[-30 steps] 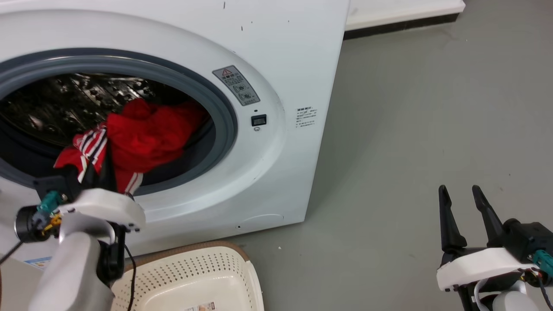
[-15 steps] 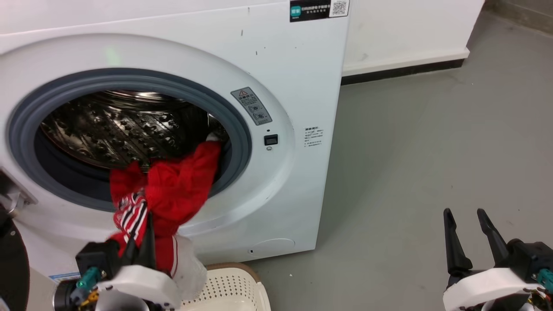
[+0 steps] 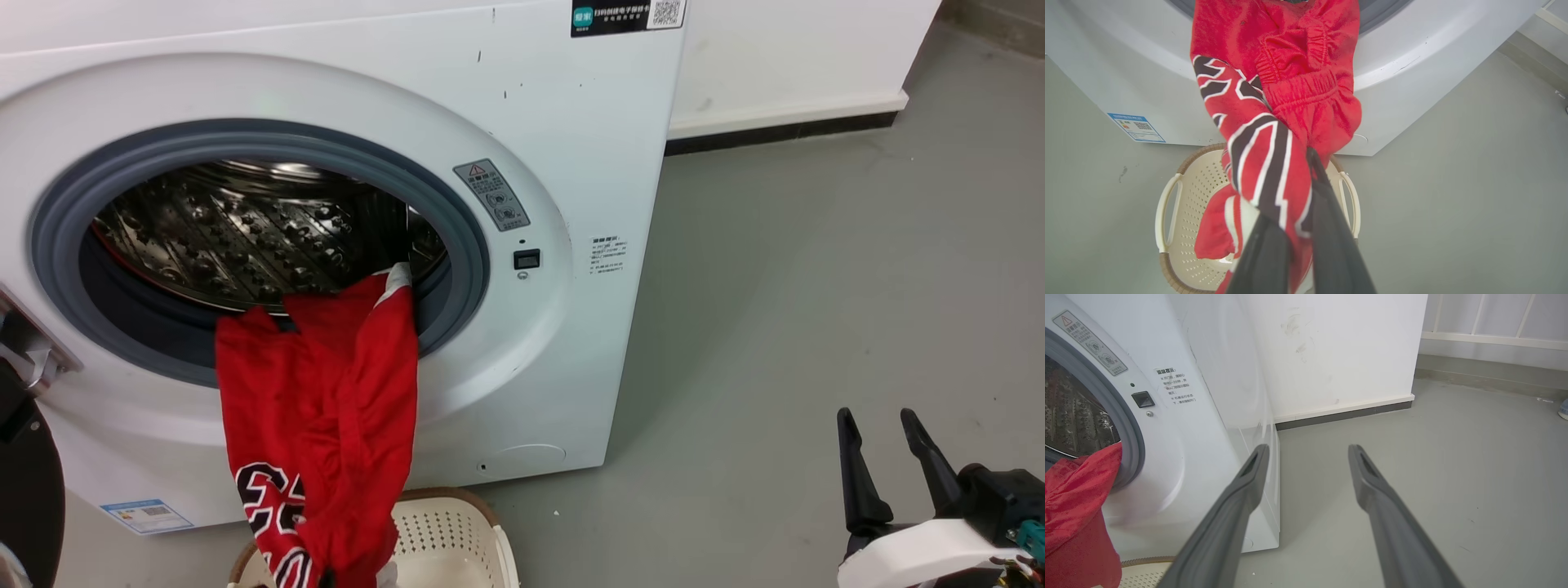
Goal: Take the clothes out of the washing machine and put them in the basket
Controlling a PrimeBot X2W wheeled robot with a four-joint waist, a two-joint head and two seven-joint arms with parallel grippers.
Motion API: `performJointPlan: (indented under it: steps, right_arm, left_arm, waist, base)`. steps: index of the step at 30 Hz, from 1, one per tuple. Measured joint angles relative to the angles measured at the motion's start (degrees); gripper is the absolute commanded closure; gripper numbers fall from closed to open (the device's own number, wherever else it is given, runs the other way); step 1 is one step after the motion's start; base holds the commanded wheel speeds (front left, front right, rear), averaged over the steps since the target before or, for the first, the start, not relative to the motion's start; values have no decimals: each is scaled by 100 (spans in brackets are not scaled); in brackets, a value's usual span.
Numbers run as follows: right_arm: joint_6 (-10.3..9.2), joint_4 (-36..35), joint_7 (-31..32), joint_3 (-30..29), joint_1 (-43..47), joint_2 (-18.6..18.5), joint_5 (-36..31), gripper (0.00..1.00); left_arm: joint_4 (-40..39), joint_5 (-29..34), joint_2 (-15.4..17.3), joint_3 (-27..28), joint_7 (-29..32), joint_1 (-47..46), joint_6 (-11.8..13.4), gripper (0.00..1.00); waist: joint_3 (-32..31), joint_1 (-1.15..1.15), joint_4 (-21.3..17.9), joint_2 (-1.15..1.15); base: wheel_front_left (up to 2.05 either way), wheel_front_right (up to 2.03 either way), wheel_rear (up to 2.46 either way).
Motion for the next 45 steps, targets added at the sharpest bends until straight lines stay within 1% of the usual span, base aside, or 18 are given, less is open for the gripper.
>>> performJointPlan:
  steps: [4, 8, 11, 16, 24, 29, 35, 42, 43, 44, 45]
  right_arm:
    - [0, -48, 1, 4, -36, 0, 21, 0]
    - [0, -110, -1, 45, -177, 1, 34, 0]
    - [0, -145, -5, 43, -293, 1, 44, 0]
    - [0, -205, -56, 25, -551, -1, 58, 0]
    - [0, -159, -229, 157, -1034, 0, 163, 0]
    - [0, -65, -371, 220, -1313, 1, 236, 0]
    - [0, 0, -471, 268, -1568, -1, 288, 0]
    - [0, 103, -587, 346, -1772, 0, 330, 0]
    - [0, 131, -592, 355, -1781, 1, 330, 0]
    - [0, 160, -612, 363, -1795, 1, 330, 0]
    - [0, 179, -619, 368, -1804, 1, 330, 0]
  left_arm:
    - [447, -137, -165, -69, 8, 47, -102, 100]
    - [1134, -319, -298, -55, -37, 18, -241, 100]
    - [1702, -438, -361, 10, -167, -196, -374, 100]
    - [2640, -492, -453, 55, -321, -966, -622, 100]
    - [4089, -465, -288, 152, -489, -2471, -956, 100]
    - [4946, -499, -297, 167, -471, -3123, -1120, 100]
    - [5662, -598, -349, 255, -568, -3972, -1246, 100]
    - [6308, -675, -377, 292, -560, -4543, -1424, 100]
    - [6362, -703, -385, 299, -563, -4574, -1459, 99]
    - [6416, -711, -394, 298, -564, -4593, -1466, 78]
    - [6462, -730, -402, 310, -563, -4606, -1499, 52]
  waist:
    - [156, 0, -16, 0]
    - [389, 0, -62, 0]
    - [632, 0, -106, 0]
    - [1168, 1, -162, 0]
    - [2177, 1, -285, 0]
    - [2757, 1, -390, 0]
    - [3418, 1, -471, 0]
    - [3964, 1, -540, 0]
    - [3997, 1, -550, 0]
    - [4014, 1, -565, 0]
    - [4018, 1, -577, 0]
  base:
    - [0, 0, 0]
    - [0, 0, 0]
    - [0, 0, 0]
    - [0, 0, 0]
    - [0, 0, 0]
    - [0, 0, 0]
    - [0, 0, 0]
    - [0, 0, 0]
    - [0, 0, 0]
    - [0, 0, 0]
    - [0, 0, 0]
